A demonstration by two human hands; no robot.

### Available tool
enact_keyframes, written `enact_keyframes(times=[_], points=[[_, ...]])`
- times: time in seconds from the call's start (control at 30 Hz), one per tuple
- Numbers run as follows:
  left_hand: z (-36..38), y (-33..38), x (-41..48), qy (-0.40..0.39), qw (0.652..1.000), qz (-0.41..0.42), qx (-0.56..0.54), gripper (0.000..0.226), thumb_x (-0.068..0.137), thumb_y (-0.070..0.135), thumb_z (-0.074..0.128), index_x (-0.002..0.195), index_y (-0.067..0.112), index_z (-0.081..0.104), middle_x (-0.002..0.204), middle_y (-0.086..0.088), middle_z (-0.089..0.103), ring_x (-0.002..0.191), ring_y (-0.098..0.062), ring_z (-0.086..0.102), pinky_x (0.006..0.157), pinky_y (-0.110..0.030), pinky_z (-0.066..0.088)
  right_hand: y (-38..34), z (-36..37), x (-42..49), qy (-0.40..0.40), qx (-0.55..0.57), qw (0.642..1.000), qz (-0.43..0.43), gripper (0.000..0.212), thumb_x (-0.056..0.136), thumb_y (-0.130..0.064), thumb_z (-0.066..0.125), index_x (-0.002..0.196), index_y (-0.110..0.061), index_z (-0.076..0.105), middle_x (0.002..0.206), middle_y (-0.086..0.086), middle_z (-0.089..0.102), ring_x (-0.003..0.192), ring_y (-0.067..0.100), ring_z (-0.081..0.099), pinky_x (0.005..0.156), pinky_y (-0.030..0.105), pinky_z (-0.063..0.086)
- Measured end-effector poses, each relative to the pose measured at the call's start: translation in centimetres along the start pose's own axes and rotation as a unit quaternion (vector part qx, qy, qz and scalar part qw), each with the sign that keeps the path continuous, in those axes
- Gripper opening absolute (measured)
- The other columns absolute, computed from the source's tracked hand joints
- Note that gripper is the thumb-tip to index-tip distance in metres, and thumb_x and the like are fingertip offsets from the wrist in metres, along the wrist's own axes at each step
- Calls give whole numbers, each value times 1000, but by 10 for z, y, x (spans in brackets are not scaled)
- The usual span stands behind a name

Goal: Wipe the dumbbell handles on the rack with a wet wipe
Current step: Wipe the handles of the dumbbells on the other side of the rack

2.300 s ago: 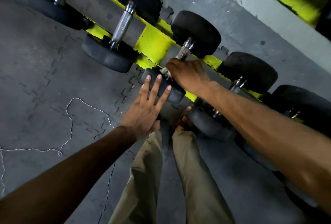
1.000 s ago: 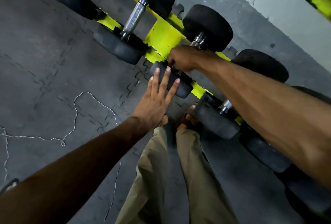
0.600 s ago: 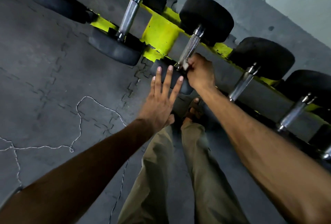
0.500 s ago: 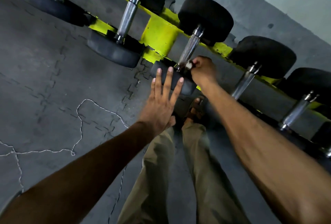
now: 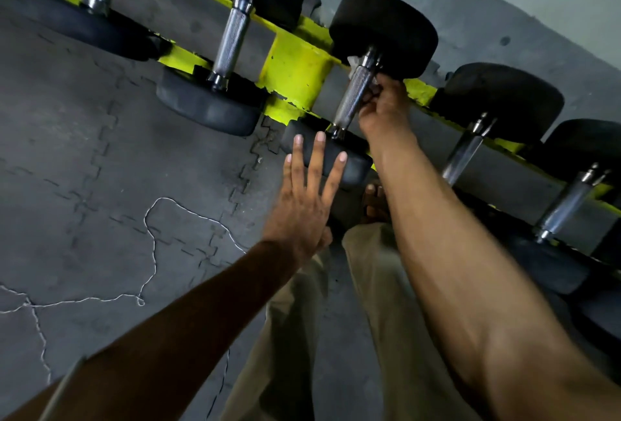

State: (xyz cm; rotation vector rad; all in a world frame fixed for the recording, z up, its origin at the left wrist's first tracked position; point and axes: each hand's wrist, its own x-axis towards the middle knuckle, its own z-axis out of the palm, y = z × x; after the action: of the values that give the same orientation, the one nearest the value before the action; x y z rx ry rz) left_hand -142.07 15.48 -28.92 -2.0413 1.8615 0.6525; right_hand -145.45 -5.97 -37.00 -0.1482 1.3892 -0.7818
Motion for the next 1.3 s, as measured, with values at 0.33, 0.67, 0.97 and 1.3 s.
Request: enact_keyframes(times=[0.33, 0.67, 0.97, 1.3], points=[[7, 4, 3, 4, 1000, -15, 16, 129, 85, 60, 63, 160, 4, -25, 161, -38, -29, 151, -63, -13, 126, -65, 13, 7, -39, -23, -147, -655, 441, -596, 18, 85, -9, 53, 98, -13, 65, 117, 6, 62, 113, 30, 56, 72, 41, 51], [7, 8, 4, -6, 999, -41, 31, 133, 86, 60, 65, 155, 5, -34, 160, -38, -31, 151, -62, -14, 125, -63, 16, -26, -7, -35, -413, -809, 119, -400, 20, 90, -18, 49, 97, -20, 68, 97, 9, 67, 103, 33, 64, 64, 42, 50], [10, 12, 8, 16, 996, -63, 56, 120, 92, 57, 58, 160, 6, -27, 162, -39, -26, 152, -63, -7, 126, -64, 15, -8, 63, -47, -405, -885, 6, -229, 22, 87, -14, 56, 106, -10, 65, 121, 20, 65, 109, 40, 64, 83, 42, 53], [6, 16, 5, 5, 996, -68, 59, 128, 85, 59, 65, 161, 7, -24, 163, -38, -24, 153, -62, -7, 125, -65, 15, -22, -18, -49, -405, -765, 300, -400, 9, 93, -16, 49, 94, -15, 58, 108, 12, 53, 96, 38, 57, 61, 37, 35]])
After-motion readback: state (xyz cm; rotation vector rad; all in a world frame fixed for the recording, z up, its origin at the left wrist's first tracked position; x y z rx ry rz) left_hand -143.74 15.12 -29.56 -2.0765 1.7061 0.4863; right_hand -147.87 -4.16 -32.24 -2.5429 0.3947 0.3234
